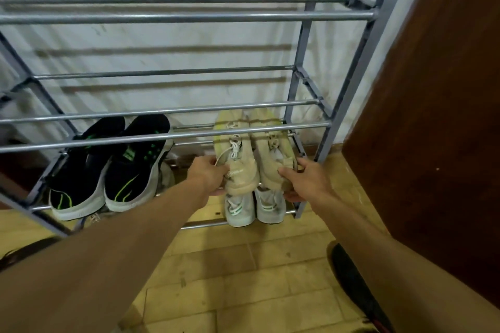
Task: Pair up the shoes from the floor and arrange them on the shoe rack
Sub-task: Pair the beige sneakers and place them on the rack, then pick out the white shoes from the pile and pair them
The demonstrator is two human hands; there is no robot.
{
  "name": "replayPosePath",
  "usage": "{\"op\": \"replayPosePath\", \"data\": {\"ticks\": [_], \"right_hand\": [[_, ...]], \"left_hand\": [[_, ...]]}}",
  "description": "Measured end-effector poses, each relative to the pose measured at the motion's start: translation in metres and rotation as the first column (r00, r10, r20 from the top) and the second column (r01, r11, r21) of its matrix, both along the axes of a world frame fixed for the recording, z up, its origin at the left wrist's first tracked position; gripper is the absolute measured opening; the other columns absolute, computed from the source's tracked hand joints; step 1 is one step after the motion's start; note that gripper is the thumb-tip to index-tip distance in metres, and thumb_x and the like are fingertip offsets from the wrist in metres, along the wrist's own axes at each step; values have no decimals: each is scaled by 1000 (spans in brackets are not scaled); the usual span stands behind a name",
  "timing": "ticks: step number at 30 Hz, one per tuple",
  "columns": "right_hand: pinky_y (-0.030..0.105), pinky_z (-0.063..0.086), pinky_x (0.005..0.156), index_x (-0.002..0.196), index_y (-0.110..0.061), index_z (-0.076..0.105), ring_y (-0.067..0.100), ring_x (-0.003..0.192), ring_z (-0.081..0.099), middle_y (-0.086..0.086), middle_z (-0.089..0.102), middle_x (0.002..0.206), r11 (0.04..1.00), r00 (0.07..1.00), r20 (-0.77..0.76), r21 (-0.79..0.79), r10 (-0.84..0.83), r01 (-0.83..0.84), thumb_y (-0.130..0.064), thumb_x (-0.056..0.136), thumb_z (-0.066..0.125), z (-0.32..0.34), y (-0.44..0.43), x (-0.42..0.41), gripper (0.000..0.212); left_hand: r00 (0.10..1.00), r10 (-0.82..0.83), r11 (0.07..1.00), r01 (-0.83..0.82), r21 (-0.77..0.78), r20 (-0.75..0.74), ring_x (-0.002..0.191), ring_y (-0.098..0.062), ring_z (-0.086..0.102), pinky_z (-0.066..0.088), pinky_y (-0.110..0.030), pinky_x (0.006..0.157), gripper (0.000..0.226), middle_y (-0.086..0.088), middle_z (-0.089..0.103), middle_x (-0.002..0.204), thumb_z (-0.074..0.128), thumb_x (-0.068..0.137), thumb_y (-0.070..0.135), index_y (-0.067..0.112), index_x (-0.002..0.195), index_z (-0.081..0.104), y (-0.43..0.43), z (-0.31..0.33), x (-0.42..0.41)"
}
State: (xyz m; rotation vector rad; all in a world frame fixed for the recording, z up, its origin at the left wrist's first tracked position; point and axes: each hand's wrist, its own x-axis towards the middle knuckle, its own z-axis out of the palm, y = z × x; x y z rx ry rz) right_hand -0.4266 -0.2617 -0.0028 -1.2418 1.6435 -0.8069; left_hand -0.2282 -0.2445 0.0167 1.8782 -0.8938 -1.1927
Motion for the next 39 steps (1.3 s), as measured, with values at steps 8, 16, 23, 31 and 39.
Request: {"op": "replayPosePath", "data": {"ticks": [8, 16, 23, 31, 39], "right_hand": [[42, 62, 68, 135, -22, 51, 31, 81, 72, 2, 59, 106, 990, 985, -105, 38, 137, -133, -27, 94, 58, 28, 43, -19, 42], [26, 58, 60, 139, -16, 45, 20, 81, 68, 6, 56, 121, 957, 960, -144, 200, 242, -211, -23, 96, 56, 61, 147, -107, 46], [23, 56, 64, 128, -12, 56, 20, 90, 66, 11, 64, 111, 923, 952, -189, 348, 242, -165, -23, 95, 56, 56, 251, -192, 34], [26, 53, 69, 119, -14, 62, 18, 90, 62, 6, 61, 109, 910, 971, -229, 413, 69, 33, -28, 91, 60, 9, 366, -240, 30], [28, 41, 52, 89, -10, 55, 21, 72, 57, 8, 61, 84, 782, 930, -367, 581, 7, 224, -48, 80, 66, -74, 458, -256, 41]], "left_hand": [[998, -50, 998, 49, 28, 28, 75, -17, 53, 45, -35, 75, 21, -2, 58, 77, 55, 91, 16, 19, 71, 54, 40, 31, -17], [958, -260, 965, 263, -8, 120, 85, -21, 43, 35, -35, 72, 15, -13, 47, 90, 55, 89, 13, 14, 75, 52, 140, 90, -76], [821, -563, 826, 564, 26, 89, 96, -19, 59, 45, -32, 81, 8, -1, 63, 94, 59, 86, 24, 21, 82, 66, 237, 88, -175], [444, -868, 479, 866, 142, 221, 97, -9, 60, 48, -24, 85, 30, 5, 65, 109, 58, 89, 27, 20, 119, 62, 345, 34, -238], [107, -944, 216, 915, 341, 312, 98, -9, 58, 45, -21, 82, 32, 5, 63, 108, 58, 90, 28, 22, 121, 60, 376, -6, -217]]}}
